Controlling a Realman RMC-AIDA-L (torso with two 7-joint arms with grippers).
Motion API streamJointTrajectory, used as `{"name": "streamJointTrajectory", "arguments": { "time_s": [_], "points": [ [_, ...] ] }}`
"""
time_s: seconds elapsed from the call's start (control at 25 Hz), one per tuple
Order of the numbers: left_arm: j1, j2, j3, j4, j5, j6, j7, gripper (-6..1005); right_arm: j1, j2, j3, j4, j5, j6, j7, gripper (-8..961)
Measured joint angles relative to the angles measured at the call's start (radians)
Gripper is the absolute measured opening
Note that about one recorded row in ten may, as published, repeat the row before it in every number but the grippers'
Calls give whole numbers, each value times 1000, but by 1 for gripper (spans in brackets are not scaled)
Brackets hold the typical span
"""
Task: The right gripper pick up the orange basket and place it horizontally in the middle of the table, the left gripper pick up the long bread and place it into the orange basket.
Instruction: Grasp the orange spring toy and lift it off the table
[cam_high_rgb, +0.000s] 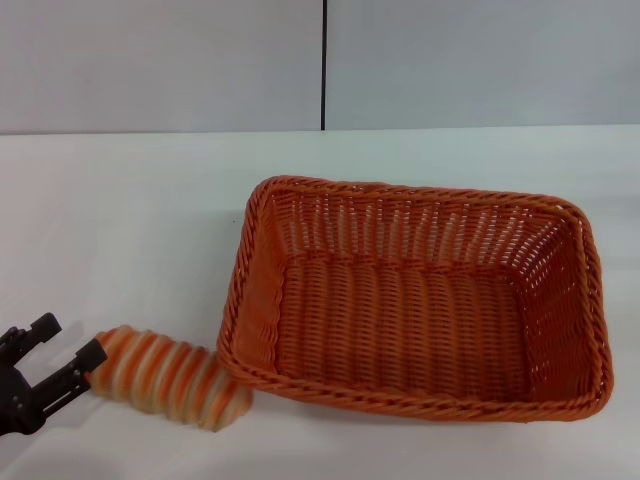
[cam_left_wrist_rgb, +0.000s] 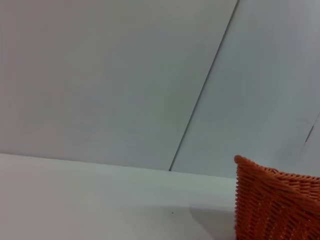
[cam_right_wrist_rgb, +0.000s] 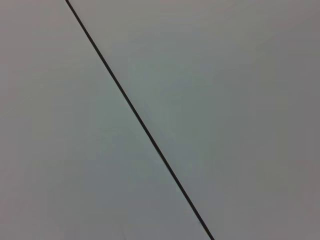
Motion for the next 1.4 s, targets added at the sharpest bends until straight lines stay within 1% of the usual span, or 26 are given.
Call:
{"name": "streamJointTrajectory", "arguments": {
  "time_s": [0.36, 0.6, 0.8, 1.4],
  "points": [
    [-1, -1, 1, -2, 10, -28, -4, 828, -4, 4, -1, 0, -1, 3, 5, 718],
    [-1, -1, 31, -18, 11, -65, -5, 828, -3, 5, -2, 0, -10, 1, 4, 719],
    [-4, -1, 37, -40, 11, -95, 1, 828, -2, 6, -2, 0, -13, 6, 4, 719],
    [-10, 1, 64, -50, 11, -100, -4, 827, -2, 6, 2, 3, -34, 12, 1, 719]
  ]
}}
